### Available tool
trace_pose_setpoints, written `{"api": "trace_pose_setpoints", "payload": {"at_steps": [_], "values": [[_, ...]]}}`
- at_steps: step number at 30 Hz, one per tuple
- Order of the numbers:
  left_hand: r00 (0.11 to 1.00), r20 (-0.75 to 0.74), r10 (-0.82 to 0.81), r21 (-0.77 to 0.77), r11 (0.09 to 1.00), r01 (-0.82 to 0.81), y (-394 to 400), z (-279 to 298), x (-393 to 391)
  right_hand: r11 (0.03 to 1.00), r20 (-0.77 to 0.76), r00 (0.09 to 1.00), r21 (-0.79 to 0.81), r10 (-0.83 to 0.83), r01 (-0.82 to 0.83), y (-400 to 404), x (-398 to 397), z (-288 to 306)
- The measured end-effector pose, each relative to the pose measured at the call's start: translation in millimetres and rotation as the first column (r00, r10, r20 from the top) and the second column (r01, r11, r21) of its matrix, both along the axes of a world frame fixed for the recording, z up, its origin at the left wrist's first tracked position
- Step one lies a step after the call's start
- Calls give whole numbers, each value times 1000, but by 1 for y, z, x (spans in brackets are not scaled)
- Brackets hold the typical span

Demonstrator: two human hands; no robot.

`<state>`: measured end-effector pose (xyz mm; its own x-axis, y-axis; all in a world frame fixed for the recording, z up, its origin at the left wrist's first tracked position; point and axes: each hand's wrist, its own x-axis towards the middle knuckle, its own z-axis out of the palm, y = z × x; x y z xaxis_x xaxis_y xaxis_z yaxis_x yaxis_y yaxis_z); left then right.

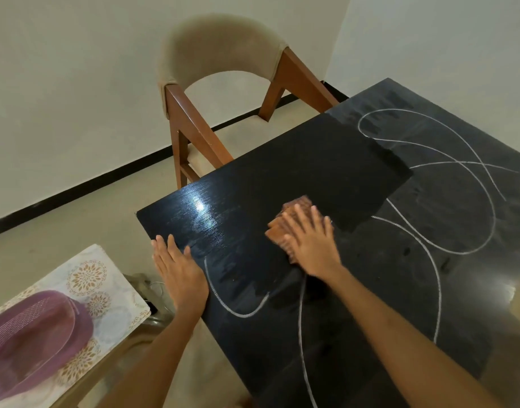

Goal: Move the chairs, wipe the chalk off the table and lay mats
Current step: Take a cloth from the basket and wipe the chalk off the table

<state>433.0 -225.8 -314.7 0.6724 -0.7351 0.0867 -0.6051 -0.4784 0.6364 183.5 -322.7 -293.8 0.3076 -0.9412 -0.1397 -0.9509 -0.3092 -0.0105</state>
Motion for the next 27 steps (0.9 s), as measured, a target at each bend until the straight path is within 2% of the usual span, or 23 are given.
{"api": "trace_pose_setpoints", "payload": {"at_steps": [3,8,12,17,21,27], "values": [[1000,-11,-1,-25,1000,1,0,1,1,982,13,982,17,-190,190,-33,-41,5],[999,-40,14,-35,999,-16,0,-1,1,957,43,958,71,-283,280,-33,-45,6],[998,-65,15,-80,997,-20,3,0,1,994,9,994,19,-106,106,12,-11,7],[971,-238,34,-230,969,-91,11,6,8,973,37,973,40,227,-229,93,62,5],[935,-347,69,-291,940,-177,27,6,26,967,108,962,13,252,-255,106,119,-1],[919,-376,118,-277,932,-233,52,4,52,973,117,967,30,226,-231,66,218,2]]}}
